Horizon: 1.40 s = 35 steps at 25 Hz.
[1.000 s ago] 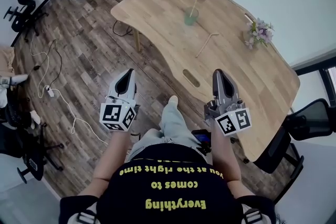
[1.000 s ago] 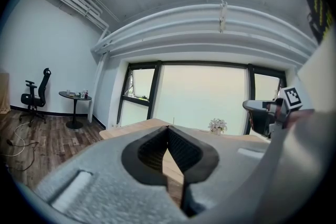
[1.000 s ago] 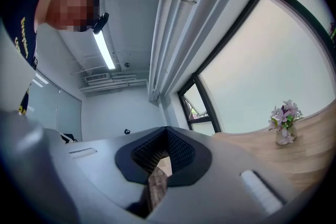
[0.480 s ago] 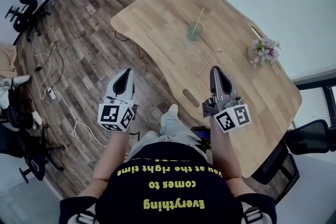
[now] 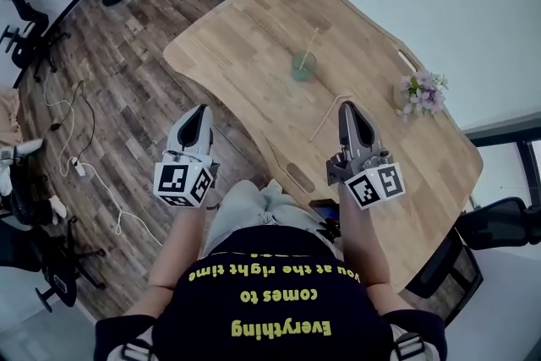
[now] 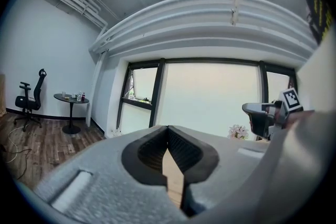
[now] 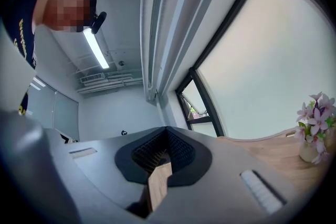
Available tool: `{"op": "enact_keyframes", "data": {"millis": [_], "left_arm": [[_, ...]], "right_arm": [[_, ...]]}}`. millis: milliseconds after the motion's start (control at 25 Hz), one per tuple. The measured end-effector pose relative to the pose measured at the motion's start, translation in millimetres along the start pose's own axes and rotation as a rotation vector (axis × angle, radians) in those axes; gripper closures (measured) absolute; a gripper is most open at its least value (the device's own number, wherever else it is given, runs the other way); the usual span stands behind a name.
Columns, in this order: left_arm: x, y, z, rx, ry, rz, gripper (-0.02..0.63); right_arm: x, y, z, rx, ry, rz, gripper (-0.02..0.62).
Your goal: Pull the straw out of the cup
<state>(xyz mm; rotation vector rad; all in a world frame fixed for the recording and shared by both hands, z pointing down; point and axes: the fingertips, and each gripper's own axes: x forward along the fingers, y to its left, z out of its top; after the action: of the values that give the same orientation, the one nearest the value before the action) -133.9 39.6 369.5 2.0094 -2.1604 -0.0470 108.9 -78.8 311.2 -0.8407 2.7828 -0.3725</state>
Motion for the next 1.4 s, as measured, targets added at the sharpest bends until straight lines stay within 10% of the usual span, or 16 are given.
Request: {"op": "enact_keyframes", "data": {"millis": [1400], "left_arm": [[198.3,44.2,21.0,0.088,0.106,-0.529,0.606]], "right_arm": [[59.3,-25.1,-9.5,-0.06,-0.156,-0.493,0.589]]}}
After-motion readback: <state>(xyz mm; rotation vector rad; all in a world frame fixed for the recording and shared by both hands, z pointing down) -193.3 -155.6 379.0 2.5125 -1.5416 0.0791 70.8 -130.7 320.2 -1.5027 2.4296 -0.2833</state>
